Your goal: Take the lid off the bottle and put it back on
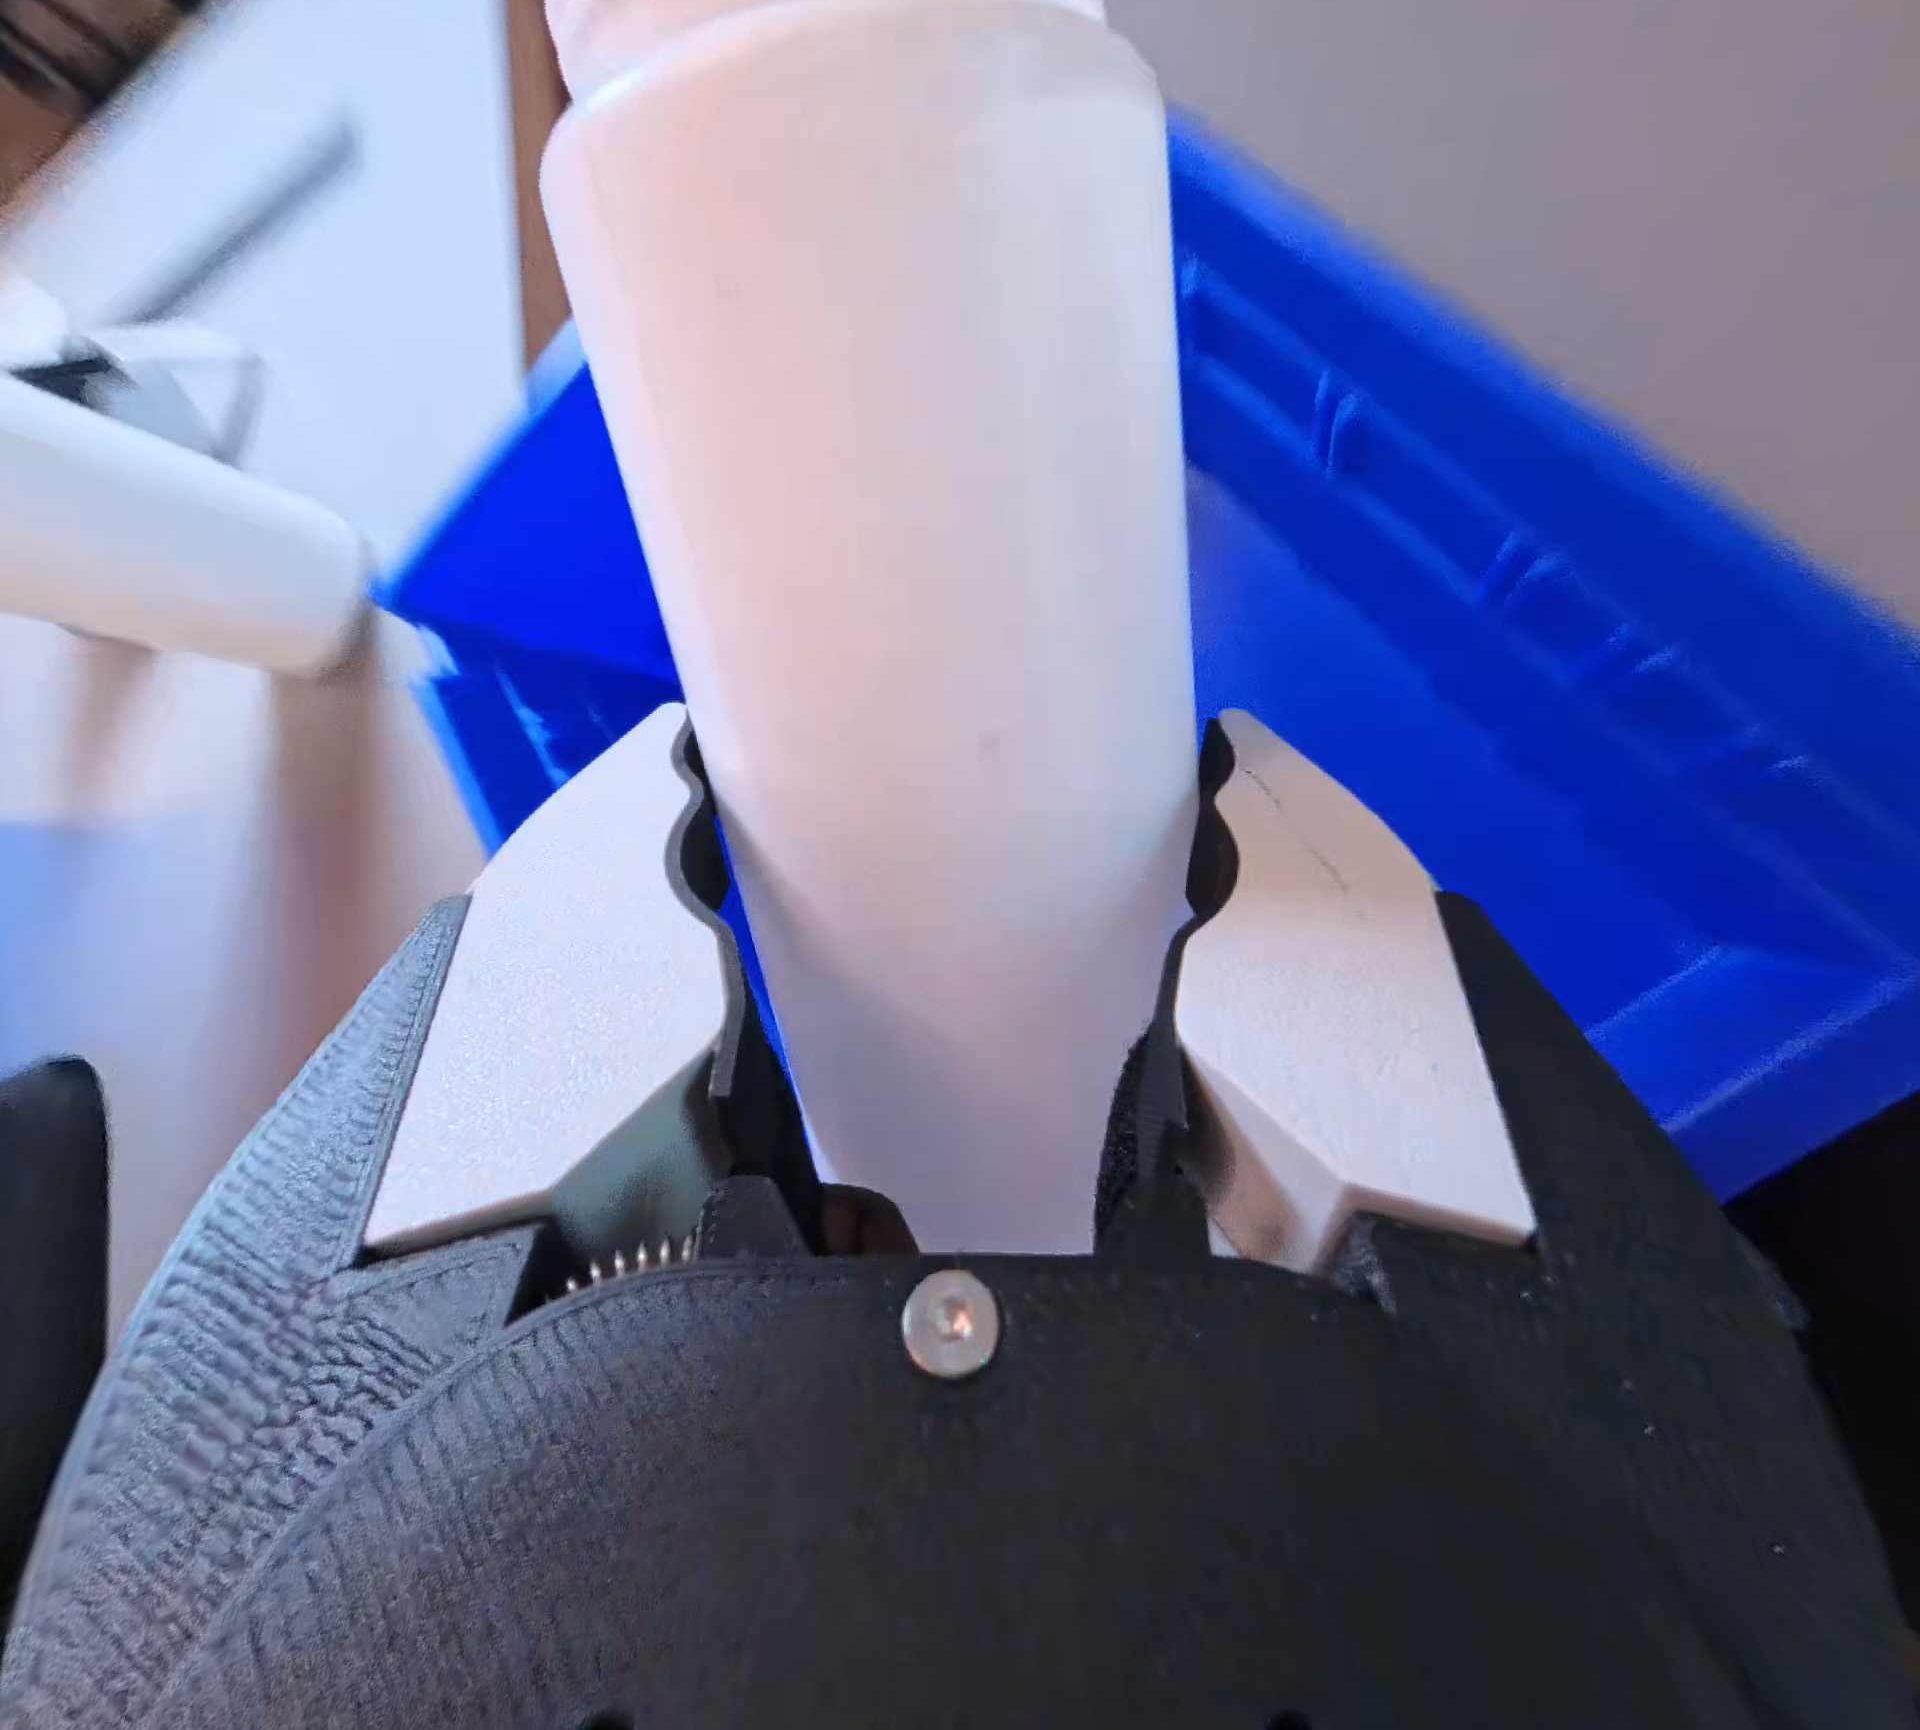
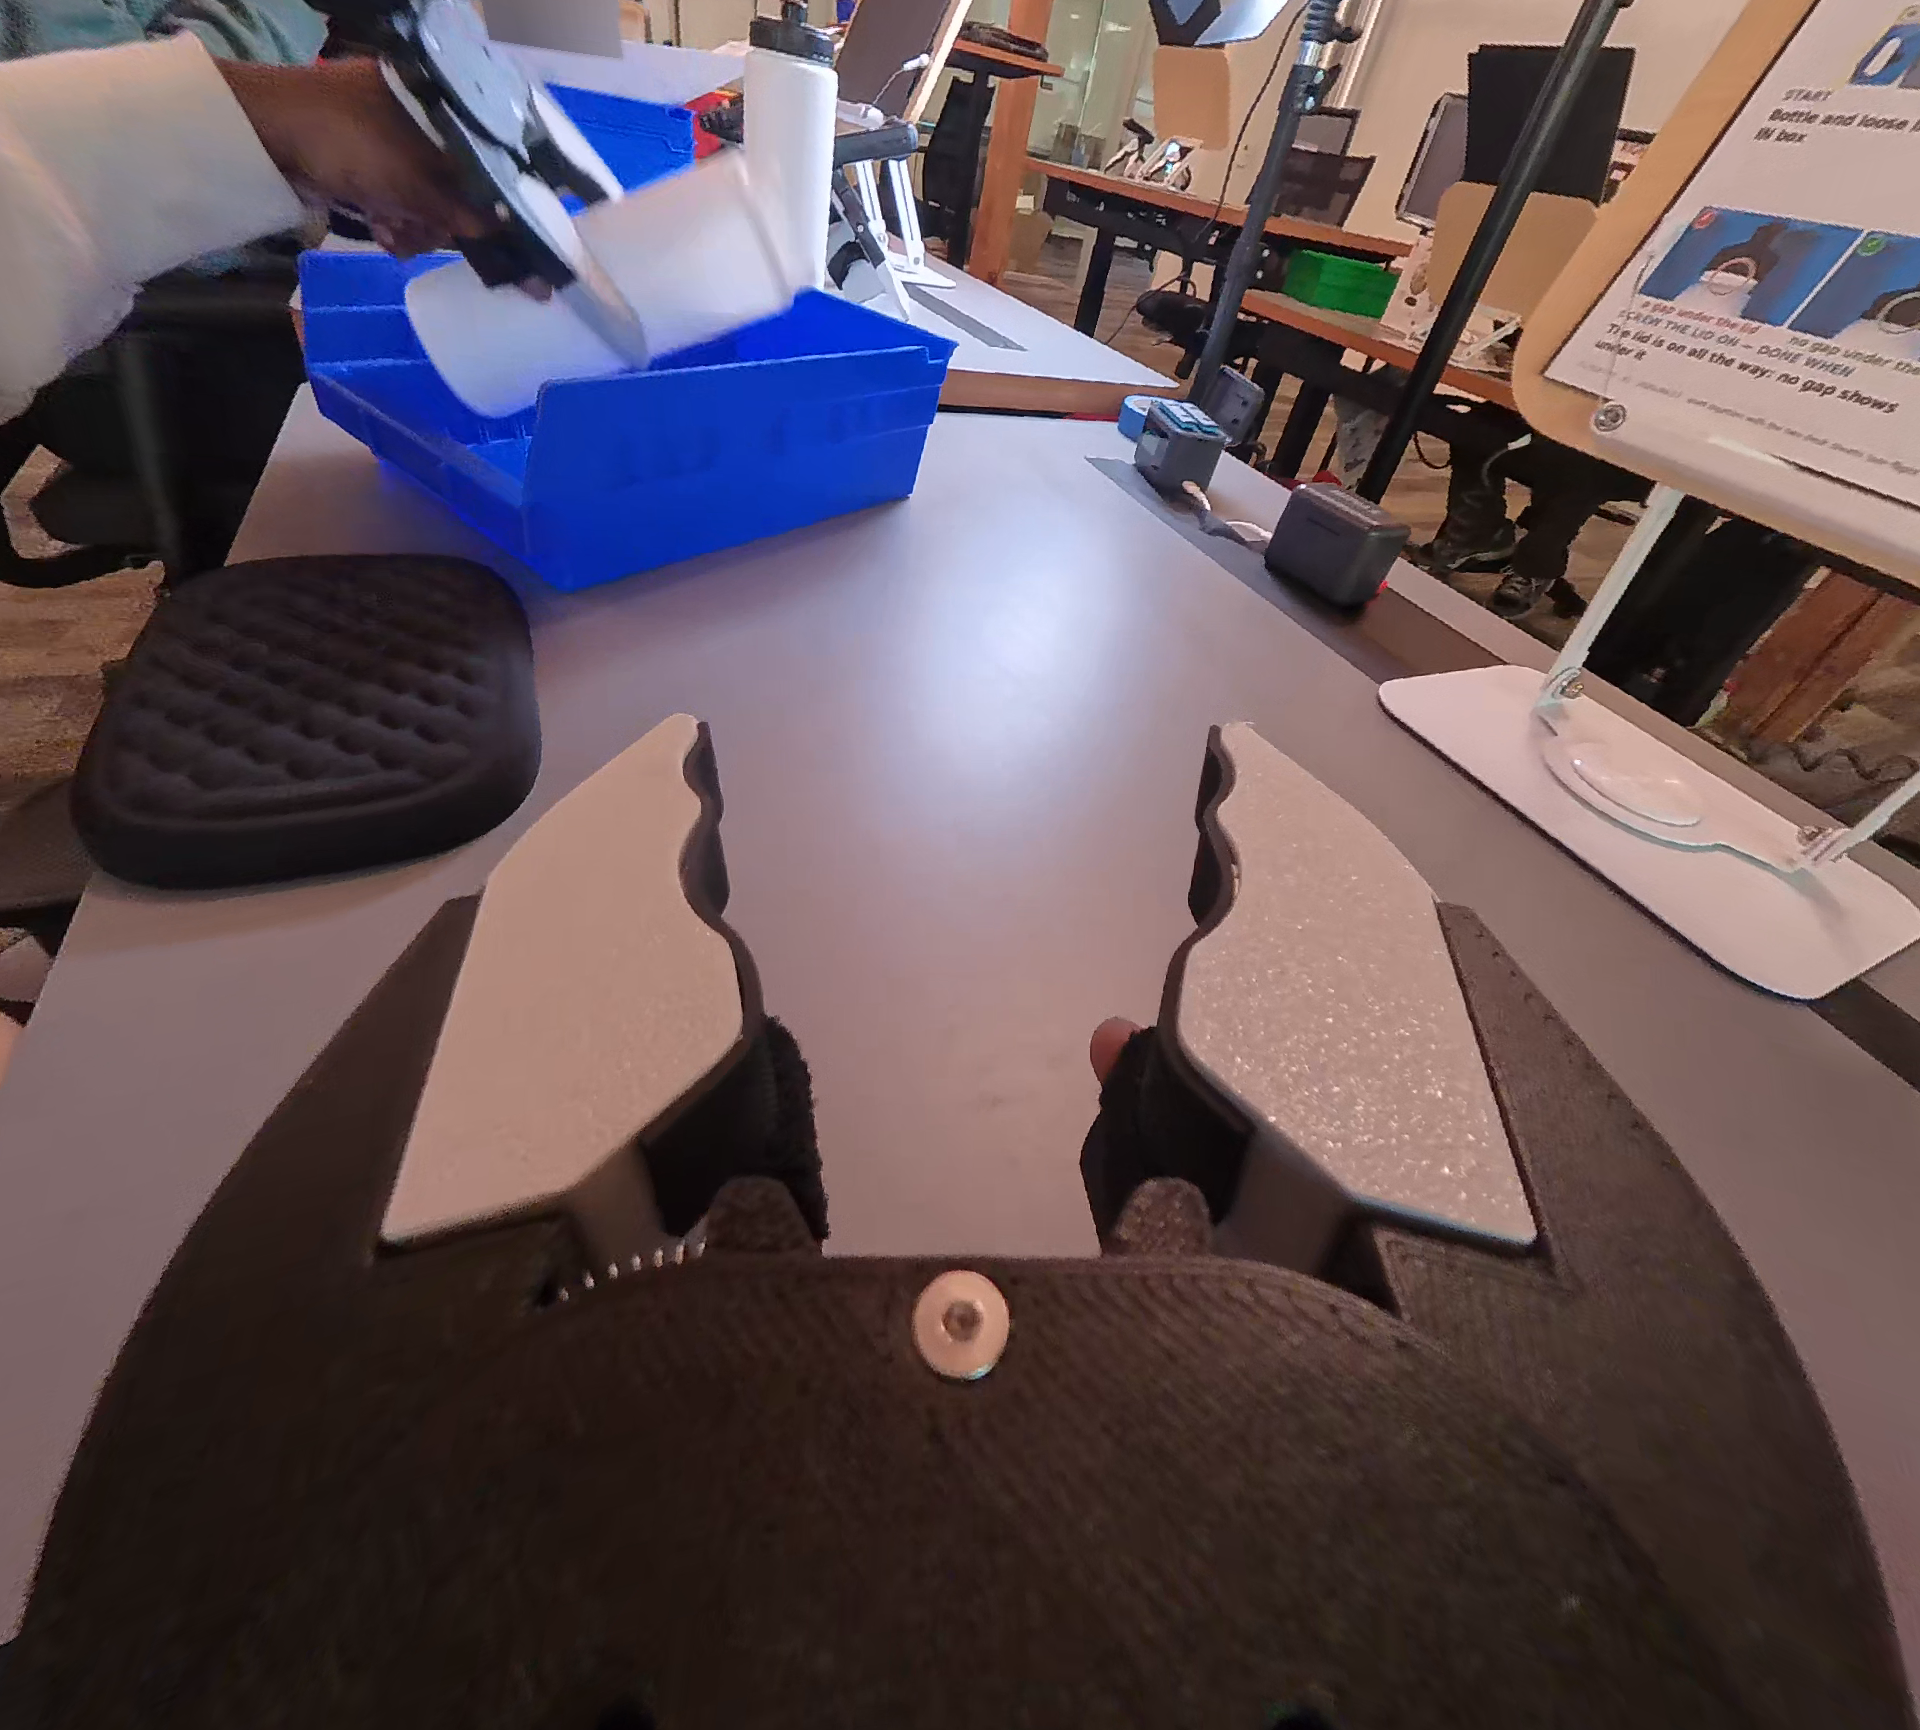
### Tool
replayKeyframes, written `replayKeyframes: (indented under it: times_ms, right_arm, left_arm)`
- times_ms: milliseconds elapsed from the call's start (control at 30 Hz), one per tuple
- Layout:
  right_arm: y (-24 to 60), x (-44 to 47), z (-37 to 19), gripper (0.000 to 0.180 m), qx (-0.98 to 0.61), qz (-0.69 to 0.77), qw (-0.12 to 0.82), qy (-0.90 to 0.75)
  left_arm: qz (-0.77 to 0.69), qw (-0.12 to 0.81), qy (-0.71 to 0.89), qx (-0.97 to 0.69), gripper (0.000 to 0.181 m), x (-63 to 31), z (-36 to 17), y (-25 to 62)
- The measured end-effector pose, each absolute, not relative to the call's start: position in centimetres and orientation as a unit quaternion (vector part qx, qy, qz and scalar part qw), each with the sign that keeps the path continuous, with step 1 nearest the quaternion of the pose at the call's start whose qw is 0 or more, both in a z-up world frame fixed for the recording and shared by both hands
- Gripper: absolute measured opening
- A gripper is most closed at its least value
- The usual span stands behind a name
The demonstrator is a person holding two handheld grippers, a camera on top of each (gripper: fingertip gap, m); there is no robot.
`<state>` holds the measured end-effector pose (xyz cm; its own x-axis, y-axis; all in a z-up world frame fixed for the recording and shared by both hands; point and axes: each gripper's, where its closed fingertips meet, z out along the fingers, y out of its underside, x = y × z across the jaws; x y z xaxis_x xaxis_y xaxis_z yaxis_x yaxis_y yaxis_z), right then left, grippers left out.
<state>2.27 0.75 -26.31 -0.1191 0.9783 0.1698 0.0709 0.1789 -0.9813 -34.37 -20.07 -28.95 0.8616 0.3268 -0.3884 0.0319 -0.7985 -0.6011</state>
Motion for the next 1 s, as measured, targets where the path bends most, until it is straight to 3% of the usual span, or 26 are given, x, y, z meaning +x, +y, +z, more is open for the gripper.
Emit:
replayKeyframes:
  times_ms: [133,233,300,533,1000]
  right_arm:
    - [0.3,2.0,-26.8,0.088,-0.441,0.462,0.484,-0.598]
    - [-0.4,1.8,-26.6,0.088,-0.432,0.488,0.472,-0.594]
    - [-1.0,1.9,-26.0,0.089,-0.42,0.521,0.461,-0.583]
    - [-3.1,2.9,-23.4,0.079,-0.358,0.602,0.451,-0.553]
    - [-2.7,2.4,-24.2,0.073,-0.378,0.582,0.45,-0.562]
  left_arm:
    - [0.235,0.538,-0.032,-0.809,0.089,-29.3,-20.0,-16.6]
    - [0.086,0.72,0.044,-0.688,0.088,-19.9,-14.1,-13.7]
    - [-0.039,0.774,0.093,-0.625,0.088,-13.6,-13.2,-11.8]
    - [-0.203,0.733,0.209,-0.615,0.088,-0.7,-22.3,-3.6]
    - [-0.205,0.682,0.321,-0.624,0.089,3.5,-27.4,-0.9]
